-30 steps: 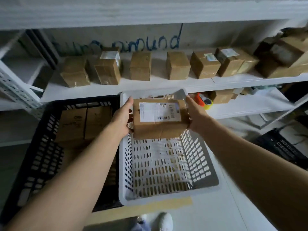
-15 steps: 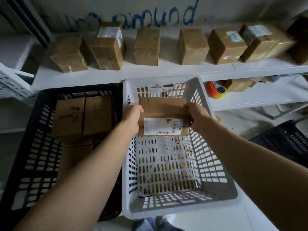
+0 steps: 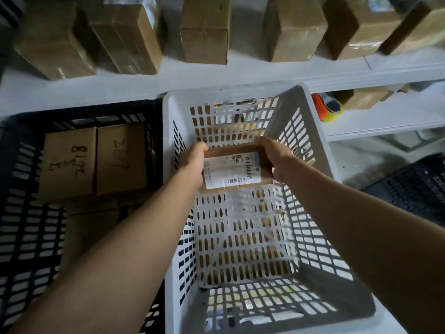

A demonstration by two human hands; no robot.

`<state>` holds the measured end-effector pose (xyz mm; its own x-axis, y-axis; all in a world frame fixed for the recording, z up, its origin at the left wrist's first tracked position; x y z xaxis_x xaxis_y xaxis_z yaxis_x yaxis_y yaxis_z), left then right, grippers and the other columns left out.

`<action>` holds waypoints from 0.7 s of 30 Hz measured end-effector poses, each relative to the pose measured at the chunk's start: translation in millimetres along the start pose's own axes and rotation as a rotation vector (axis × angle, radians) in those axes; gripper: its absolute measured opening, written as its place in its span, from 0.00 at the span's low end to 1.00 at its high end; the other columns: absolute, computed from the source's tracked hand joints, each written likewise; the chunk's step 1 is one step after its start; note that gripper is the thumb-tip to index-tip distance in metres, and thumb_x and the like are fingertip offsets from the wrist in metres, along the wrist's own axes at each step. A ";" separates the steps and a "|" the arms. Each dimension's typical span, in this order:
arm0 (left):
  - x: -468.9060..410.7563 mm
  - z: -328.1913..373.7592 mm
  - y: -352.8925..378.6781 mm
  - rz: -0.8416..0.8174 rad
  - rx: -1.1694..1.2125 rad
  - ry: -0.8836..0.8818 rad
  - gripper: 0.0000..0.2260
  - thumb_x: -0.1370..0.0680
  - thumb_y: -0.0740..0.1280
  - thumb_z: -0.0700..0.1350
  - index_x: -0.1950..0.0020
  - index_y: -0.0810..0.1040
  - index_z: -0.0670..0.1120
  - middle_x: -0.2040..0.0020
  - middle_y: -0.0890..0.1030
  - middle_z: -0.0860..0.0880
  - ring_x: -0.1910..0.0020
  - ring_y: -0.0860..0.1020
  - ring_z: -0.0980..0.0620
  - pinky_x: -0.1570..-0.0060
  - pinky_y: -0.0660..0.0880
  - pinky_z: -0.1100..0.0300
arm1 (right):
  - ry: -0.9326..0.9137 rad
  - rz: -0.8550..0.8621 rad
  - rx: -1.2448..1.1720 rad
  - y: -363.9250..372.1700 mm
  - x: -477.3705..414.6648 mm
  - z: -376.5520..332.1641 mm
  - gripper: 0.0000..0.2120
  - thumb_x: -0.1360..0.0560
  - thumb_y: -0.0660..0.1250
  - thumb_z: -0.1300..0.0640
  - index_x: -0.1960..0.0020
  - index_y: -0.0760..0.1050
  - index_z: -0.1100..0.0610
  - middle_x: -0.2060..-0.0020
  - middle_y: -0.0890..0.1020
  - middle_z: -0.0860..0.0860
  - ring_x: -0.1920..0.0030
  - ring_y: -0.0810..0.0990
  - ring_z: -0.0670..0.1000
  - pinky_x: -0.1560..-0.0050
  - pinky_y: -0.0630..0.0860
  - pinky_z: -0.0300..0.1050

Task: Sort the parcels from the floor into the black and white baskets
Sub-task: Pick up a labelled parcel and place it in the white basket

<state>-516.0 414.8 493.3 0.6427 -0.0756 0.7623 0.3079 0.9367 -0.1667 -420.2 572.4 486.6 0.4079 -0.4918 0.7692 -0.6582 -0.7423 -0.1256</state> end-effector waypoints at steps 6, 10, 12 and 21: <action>-24.3 3.0 7.9 -0.013 -0.017 -0.051 0.09 0.26 0.65 0.50 0.54 0.74 0.45 0.58 0.80 0.45 0.57 0.80 0.45 0.53 0.79 0.50 | 0.057 -0.020 0.005 18.5 -22.1 -1.0 0.14 0.27 0.64 0.45 0.53 0.77 0.55 0.59 0.85 0.55 0.58 0.85 0.56 0.49 0.81 0.54; -40.6 1.8 9.2 0.015 -0.068 -0.043 0.08 0.26 0.65 0.49 0.55 0.74 0.45 0.59 0.80 0.44 0.59 0.80 0.45 0.60 0.79 0.53 | 0.107 -0.037 0.038 23.2 -32.9 0.0 0.13 0.27 0.64 0.45 0.56 0.76 0.54 0.67 0.84 0.52 0.65 0.84 0.53 0.57 0.82 0.49; -46.9 3.3 10.2 0.038 -0.091 -0.026 0.08 0.26 0.65 0.49 0.58 0.74 0.45 0.62 0.79 0.45 0.61 0.80 0.46 0.66 0.77 0.57 | 0.127 -0.042 0.072 25.7 -35.4 2.3 0.11 0.27 0.64 0.46 0.60 0.75 0.54 0.75 0.82 0.51 0.74 0.82 0.50 0.69 0.80 0.44; -65.3 26.4 15.6 0.032 -0.043 0.225 0.01 0.25 0.63 0.39 0.55 0.73 0.44 0.62 0.79 0.46 0.64 0.80 0.49 0.73 0.71 0.64 | 0.256 -0.086 0.092 35.9 -40.3 26.1 0.07 0.24 0.65 0.56 0.59 0.72 0.56 0.62 0.76 0.54 0.62 0.75 0.54 0.69 0.77 0.51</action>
<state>-571.6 443.4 457.5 0.7912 -0.1252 0.5986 0.3115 0.9248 -0.2183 -443.7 553.6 434.7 0.2794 -0.3029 0.9111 -0.5627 -0.8206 -0.1003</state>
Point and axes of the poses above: each hand's wrist, its own x-axis away from the middle knuckle, its own y-axis out of the palm, z = x × y, the point moved 2 cm from there along -x, towards the middle knuckle
